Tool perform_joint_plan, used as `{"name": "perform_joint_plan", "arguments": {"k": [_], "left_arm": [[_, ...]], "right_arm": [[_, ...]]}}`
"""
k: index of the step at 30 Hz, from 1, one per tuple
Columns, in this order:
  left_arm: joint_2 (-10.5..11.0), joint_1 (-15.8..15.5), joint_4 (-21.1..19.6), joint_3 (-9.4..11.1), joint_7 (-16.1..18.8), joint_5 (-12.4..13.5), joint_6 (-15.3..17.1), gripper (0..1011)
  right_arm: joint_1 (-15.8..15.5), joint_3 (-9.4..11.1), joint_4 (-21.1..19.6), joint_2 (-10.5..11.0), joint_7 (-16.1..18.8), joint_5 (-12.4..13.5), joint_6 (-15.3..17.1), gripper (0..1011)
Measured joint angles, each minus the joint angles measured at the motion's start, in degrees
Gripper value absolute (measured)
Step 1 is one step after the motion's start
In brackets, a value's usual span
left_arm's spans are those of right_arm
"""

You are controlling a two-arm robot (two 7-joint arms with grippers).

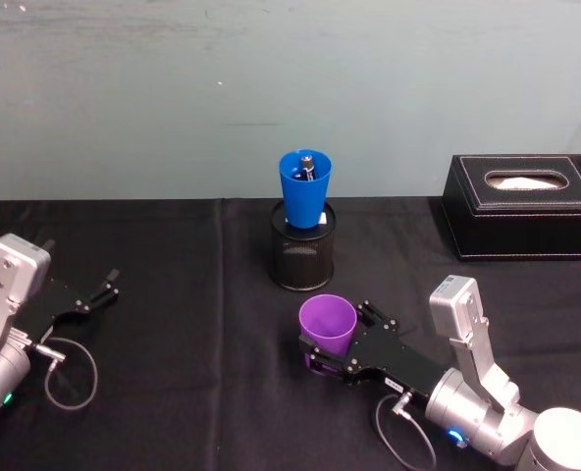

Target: Pick up one cup with a gripper and tap it against the other cup.

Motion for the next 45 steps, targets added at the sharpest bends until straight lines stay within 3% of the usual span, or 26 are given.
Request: {"name": "perform_joint_plan", "arguments": {"k": [6,15,21,27,31,39,45], "left_arm": [[0.0,0.0,0.0,0.0,0.0,0.0,0.0,1000],[0.0,0.0,0.0,0.0,0.0,0.0,0.0,1000],[0.0,0.0,0.0,0.0,0.0,0.0,0.0,1000],[0.0,0.0,0.0,0.0,0.0,0.0,0.0,1000],[0.0,0.0,0.0,0.0,0.0,0.0,0.0,1000],[0.0,0.0,0.0,0.0,0.0,0.0,0.0,1000],[0.0,0.0,0.0,0.0,0.0,0.0,0.0,1000]], "right_arm": [[0.0,0.0,0.0,0.0,0.0,0.1,0.1,792],[0.0,-0.1,-0.1,0.1,0.0,0.1,0.1,749],[-0.3,0.5,-2.9,0.7,0.1,0.2,1.7,732],[-0.4,1.6,-8.4,2.2,0.7,1.9,5.8,732],[0.2,2.0,-12.7,3.7,0.6,3.1,10.2,731],[2.0,2.0,-16.7,5.1,0.1,5.3,15.7,731],[3.5,1.3,-18.0,5.9,-0.5,5.8,17.6,731]]}}
